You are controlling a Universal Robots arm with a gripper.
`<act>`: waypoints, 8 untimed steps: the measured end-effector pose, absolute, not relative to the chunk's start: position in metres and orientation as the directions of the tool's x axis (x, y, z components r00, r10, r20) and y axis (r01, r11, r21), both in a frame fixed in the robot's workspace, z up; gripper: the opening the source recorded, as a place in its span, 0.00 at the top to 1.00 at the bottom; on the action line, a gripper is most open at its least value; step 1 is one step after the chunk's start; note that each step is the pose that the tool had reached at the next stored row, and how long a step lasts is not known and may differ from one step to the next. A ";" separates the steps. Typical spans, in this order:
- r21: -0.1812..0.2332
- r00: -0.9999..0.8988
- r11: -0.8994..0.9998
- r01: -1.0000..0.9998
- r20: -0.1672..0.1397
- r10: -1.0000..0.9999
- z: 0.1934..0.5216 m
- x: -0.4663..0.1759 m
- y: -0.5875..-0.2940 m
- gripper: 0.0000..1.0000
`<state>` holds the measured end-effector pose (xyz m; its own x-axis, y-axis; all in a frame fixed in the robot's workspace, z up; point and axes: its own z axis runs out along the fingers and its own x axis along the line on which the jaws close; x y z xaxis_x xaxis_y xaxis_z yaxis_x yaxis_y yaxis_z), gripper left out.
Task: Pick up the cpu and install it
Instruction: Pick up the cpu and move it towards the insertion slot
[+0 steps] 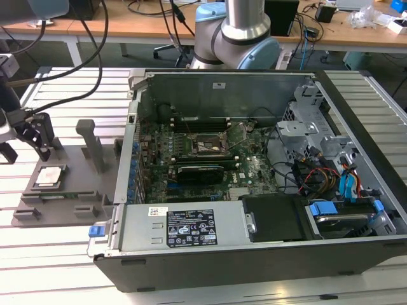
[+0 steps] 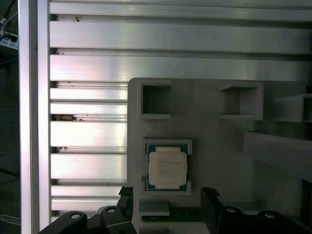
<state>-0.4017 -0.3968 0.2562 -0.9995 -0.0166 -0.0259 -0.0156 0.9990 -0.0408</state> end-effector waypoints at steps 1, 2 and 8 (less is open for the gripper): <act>-0.042 -1.000 0.999 -0.016 -0.026 -0.017 0.255 -0.401 -0.397 0.34; -0.043 -1.000 0.999 -0.017 -0.026 -0.018 0.254 -0.401 -0.397 0.34; -0.044 -0.999 0.999 -0.018 -0.026 -0.019 0.251 -0.400 -0.397 0.34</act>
